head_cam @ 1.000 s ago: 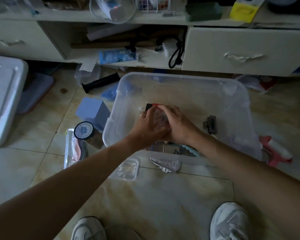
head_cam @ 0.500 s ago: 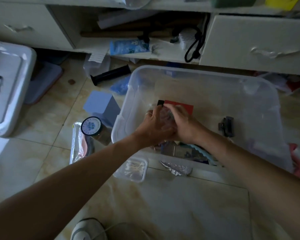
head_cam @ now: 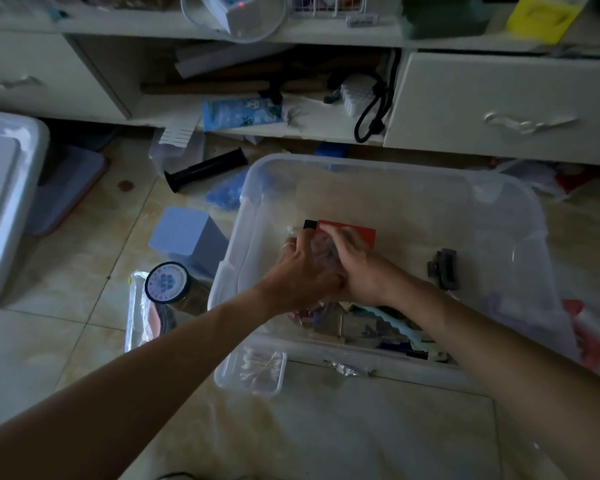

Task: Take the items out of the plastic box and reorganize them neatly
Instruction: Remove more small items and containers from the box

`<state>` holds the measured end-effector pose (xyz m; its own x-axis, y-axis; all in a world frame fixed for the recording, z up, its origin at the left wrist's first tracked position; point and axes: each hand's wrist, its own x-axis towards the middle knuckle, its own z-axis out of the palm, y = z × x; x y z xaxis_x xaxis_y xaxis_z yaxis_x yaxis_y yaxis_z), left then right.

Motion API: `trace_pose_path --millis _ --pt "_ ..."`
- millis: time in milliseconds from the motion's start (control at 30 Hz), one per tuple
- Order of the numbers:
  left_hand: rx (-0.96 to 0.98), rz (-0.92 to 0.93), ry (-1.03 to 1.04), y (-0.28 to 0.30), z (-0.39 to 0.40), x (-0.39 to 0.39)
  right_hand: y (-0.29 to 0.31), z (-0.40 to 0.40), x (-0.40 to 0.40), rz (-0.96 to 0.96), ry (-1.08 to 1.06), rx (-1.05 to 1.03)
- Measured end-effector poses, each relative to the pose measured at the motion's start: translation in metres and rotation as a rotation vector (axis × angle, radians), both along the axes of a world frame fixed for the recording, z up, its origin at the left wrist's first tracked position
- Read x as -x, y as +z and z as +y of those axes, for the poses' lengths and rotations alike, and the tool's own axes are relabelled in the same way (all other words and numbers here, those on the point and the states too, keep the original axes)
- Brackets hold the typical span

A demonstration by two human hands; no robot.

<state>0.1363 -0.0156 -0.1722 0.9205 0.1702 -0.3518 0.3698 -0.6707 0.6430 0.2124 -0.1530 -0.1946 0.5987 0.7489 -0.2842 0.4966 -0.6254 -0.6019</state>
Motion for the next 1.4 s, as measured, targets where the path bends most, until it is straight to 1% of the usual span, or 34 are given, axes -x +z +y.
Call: trace_pose_path --millis 200,333,400,567,733,833,967,1067,1167,1233,1300,1367,1400 --pt "-0.026 0.01 -0.079 0.005 -0.003 0.002 0.009 -0.01 0.005 -0.022 -0.013 -0.032" --pt "-0.085 -0.067 -0.092 0.035 0.009 0.007 0.043 0.001 0.005 -0.07 -0.007 -0.066" --pt "-0.113 -0.1 -0.084 0.059 0.026 0.01 0.066 0.017 0.005 -0.115 0.007 -0.125" --pt "-0.235 -0.119 -0.01 0.109 0.071 0.038 0.108 0.072 0.024 -0.137 0.079 -0.212" --pt "-0.238 -0.113 0.078 0.127 0.105 0.088 0.122 0.118 0.067 -0.148 0.181 -0.255" --pt "-0.224 -0.159 0.085 0.133 0.117 0.121 0.122 0.137 0.095 -0.145 0.196 -0.308" --pt "-0.18 -0.128 0.148 0.121 0.126 0.164 0.104 0.152 0.136 -0.152 0.208 -0.323" --pt "-0.157 -0.062 0.172 0.091 0.132 0.189 0.073 0.159 0.165 -0.091 0.214 -0.33" --pt "-0.145 0.002 0.139 0.057 0.131 0.212 0.037 0.158 0.191 -0.058 0.235 -0.272" --pt "-0.143 0.02 0.109 0.037 0.125 0.224 0.017 0.151 0.206 -0.046 0.242 -0.22" --pt "-0.134 -0.012 0.057 0.021 0.115 0.236 0.004 0.138 0.217 -0.035 0.256 -0.185" --pt "-0.063 0.009 0.063 0.012 0.099 0.244 -0.004 0.116 0.224 -0.035 0.255 -0.167" --pt "-0.054 -0.015 0.049 0.005 0.088 0.247 -0.006 0.102 0.226 -0.034 0.247 -0.161"
